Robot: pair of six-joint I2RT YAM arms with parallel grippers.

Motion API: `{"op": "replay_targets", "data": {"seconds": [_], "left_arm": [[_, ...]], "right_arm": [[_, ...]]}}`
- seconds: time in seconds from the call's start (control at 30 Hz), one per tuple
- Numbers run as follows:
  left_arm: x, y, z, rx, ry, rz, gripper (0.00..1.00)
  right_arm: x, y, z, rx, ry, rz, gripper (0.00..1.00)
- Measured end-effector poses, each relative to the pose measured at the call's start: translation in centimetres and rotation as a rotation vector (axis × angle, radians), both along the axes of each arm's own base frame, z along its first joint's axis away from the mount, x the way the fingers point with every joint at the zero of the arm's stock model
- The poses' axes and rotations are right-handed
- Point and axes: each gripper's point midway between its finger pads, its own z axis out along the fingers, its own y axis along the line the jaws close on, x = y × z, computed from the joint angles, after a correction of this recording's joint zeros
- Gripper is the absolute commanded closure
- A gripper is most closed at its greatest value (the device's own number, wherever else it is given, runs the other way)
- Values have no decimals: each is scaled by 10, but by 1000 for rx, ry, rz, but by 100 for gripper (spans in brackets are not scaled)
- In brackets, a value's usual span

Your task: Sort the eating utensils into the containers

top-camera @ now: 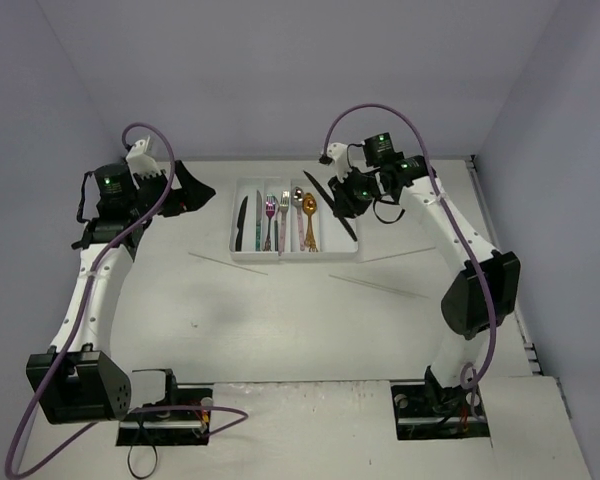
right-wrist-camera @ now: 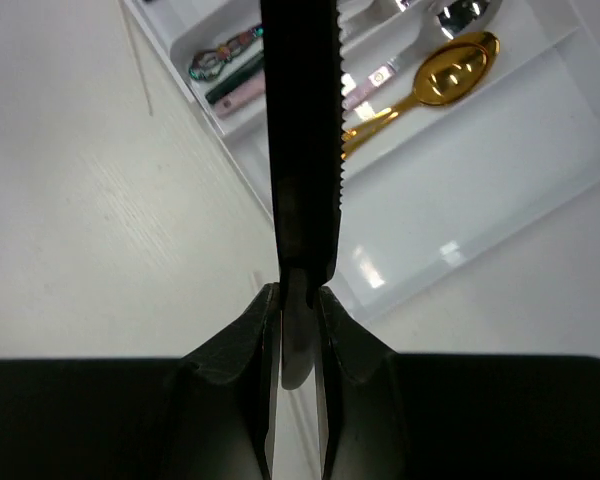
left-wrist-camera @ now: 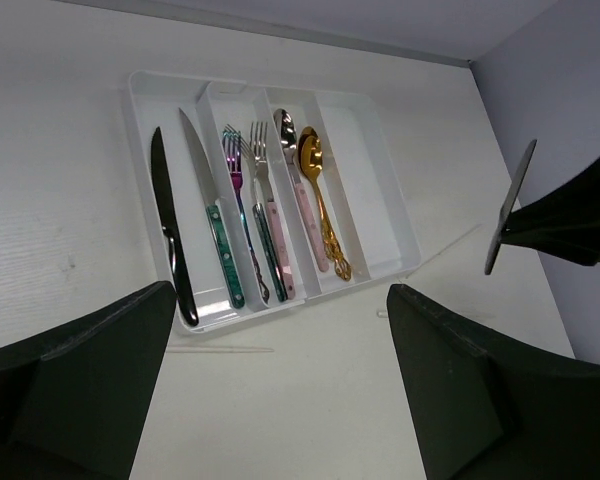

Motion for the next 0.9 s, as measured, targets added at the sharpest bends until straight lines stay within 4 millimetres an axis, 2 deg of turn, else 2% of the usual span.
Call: {"op": "replay_targets", "data": {"seconds": [0.13,0.23,0.33,0.47,0.57,0.7,0.9], "left_arm": [[-1,-1,1,-5,0,-5,15],[0,9,-1,-3,10,22,9],[2,35,-6,1,36,104,9],[0,79,-18,15,122,279,9],[-3,103,-24,36,195,384,9],[-11,111,-32,49,247,426,9],[-19,113,-45,54,288,444,9]], "right_arm": [[29,38,-1,116,74,-69,100],[51,73,-3,197,118,-133,100],[63,108,-7,269,170,-193,100],[71,155,-12,351,242,-281,100],[74,181,-20,391,288,-352,100],[71,204,-38,418,368,-433,100],[83,211,-74,438,459,-567,100]]}}
